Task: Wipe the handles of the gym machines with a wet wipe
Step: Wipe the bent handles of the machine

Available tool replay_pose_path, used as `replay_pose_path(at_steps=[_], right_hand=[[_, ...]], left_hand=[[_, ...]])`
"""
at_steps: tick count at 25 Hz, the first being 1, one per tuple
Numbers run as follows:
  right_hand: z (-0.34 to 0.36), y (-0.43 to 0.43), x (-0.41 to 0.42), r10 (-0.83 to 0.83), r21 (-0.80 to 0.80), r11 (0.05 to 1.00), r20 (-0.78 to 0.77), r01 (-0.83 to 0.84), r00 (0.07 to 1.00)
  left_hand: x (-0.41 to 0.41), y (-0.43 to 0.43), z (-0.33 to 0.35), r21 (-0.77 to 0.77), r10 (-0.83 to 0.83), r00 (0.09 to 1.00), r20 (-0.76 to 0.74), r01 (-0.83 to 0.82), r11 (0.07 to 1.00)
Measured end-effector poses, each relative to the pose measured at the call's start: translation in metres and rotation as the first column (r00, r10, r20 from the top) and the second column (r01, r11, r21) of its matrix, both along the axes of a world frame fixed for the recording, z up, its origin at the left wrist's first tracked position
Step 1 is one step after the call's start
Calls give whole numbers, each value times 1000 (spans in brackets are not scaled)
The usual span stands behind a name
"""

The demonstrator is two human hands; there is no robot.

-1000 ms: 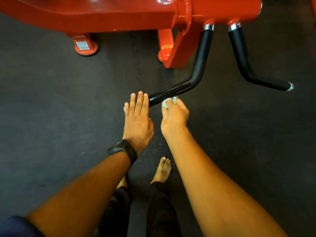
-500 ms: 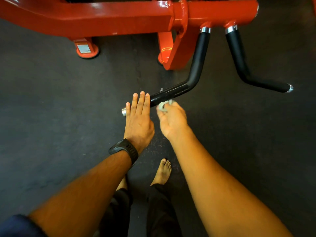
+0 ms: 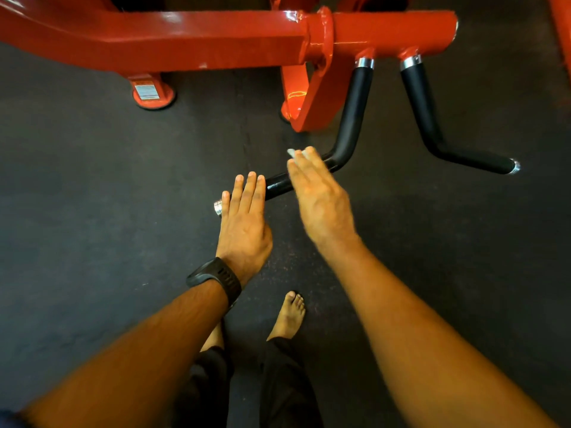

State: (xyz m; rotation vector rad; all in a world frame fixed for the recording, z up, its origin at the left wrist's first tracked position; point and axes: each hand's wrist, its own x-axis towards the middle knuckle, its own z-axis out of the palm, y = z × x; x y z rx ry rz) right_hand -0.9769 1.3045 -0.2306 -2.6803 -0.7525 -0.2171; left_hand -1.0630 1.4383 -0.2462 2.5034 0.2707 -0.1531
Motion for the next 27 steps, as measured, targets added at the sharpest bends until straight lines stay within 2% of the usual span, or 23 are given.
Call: replay_pose_path(at_steps=[2,5,8,11,12,14,15,17,18,19,21,23,25,27], right_hand=[[4,-9,7,27,-66,998,14,-26,1000],[8,-19,10,221,-245,950,96,-192,970],[12,-19,15,132,-158,980,46,-123,990],[11,-30,17,324,-208,933,122,-295,938],[14,-35,25,319,-185,938,132,-293,938],[16,-41,33,189,-95,979,129,-178,974],[16,-39,30,166,-100,983,143,-153,976],[10,-37,17,228,-176,964,170,-198,959],[11,-40,18,220,-161,967,154,-195,963],[12,-42,26,158,-121,982,122,-143,980],[16,-42,35,-88,-6,996,45,88,995],[19,-29,23,-343,62,935,-104,350,934],[20,-2,-1,-437,50,884,-267,466,859],[19,12,-3,-470,24,865,-308,500,827]], left_hand=[[0,0,-1,16,10,1000,-4,-10,1000],[4,-6,1,31,47,998,-30,-46,998],[6,-9,3,49,59,997,-54,-56,997],[10,-12,6,73,74,995,-62,-70,995],[12,-13,6,83,67,996,-65,-62,995],[14,-16,6,106,50,996,-71,-42,993],[16,-17,6,115,50,996,-71,-42,993],[21,-20,9,106,68,995,-68,-61,992],[24,-23,11,94,60,996,-63,-54,994],[28,-26,12,85,34,998,-56,-29,996],[34,-29,14,87,-24,999,-49,28,996],[39,-32,14,93,-31,997,-71,38,995],[38,-31,12,104,-52,993,-106,63,993],[39,-26,9,106,-128,981,-146,144,984]])
